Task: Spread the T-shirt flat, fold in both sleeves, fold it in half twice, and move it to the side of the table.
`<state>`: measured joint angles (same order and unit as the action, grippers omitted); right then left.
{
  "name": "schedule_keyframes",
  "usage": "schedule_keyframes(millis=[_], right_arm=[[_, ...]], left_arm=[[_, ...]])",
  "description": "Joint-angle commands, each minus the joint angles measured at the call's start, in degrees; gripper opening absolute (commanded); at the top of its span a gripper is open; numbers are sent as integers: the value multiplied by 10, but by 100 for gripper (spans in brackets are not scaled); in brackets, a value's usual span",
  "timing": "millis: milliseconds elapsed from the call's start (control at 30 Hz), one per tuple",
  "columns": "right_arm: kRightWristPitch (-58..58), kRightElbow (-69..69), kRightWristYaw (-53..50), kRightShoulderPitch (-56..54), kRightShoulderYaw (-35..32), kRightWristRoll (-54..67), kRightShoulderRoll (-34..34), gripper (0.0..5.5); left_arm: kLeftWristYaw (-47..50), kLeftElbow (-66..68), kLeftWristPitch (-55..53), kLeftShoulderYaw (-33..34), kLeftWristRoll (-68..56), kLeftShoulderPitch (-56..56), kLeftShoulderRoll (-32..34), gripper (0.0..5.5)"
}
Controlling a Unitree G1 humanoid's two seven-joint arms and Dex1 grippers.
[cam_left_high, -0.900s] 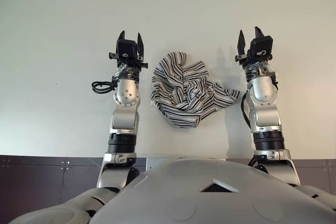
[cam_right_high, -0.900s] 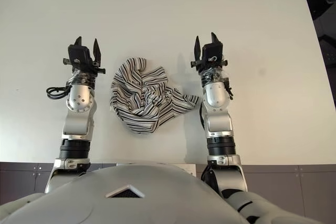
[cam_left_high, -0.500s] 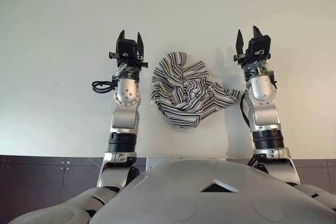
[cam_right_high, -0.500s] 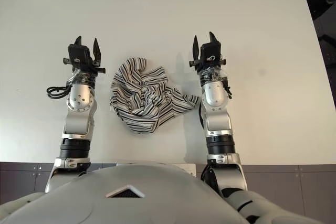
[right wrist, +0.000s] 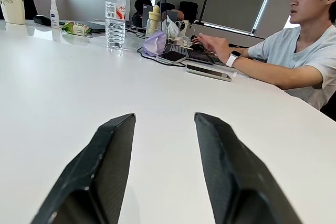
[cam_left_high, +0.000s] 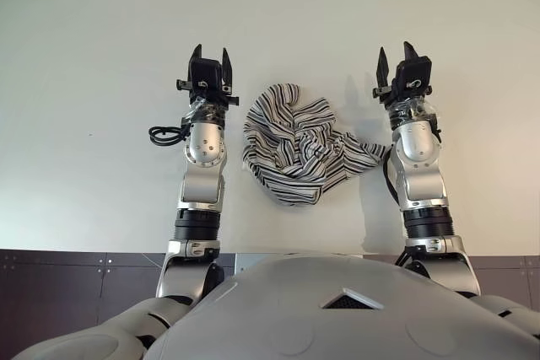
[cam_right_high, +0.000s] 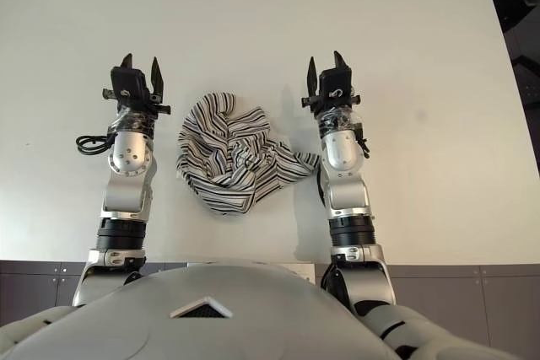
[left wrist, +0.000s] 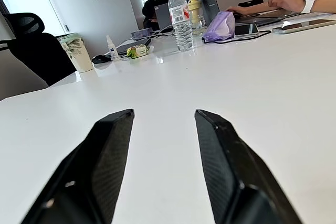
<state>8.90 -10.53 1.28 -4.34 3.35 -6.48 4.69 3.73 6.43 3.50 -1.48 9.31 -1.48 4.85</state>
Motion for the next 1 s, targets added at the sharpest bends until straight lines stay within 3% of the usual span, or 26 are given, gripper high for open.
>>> schedule_keyframes(millis=[33,333,500,633,767,867,1000], right_arm=[[3,6,-1,1,2,-1,-2,206],[-2,19,9,8,5,0,3,206],[-29,110,140,35,35,62,47,206],[-106,242,360,69,67,152,189,206],[-155,313,518,92,73,195,328,206],[-161,317,539,101,91,190,344,206],[-103,238,487,87,131,89,324,206]], left_arm=[[2,-4,0,-2,4,2,0,214],[-18,-12,-3,-11,0,7,6,214],[-114,-77,-4,-71,15,36,57,214],[-263,-167,-6,-131,27,67,166,214],[-383,-225,21,-164,45,103,282,214],[-419,-255,29,-162,37,141,325,214],[-426,-244,57,-173,87,186,376,214]])
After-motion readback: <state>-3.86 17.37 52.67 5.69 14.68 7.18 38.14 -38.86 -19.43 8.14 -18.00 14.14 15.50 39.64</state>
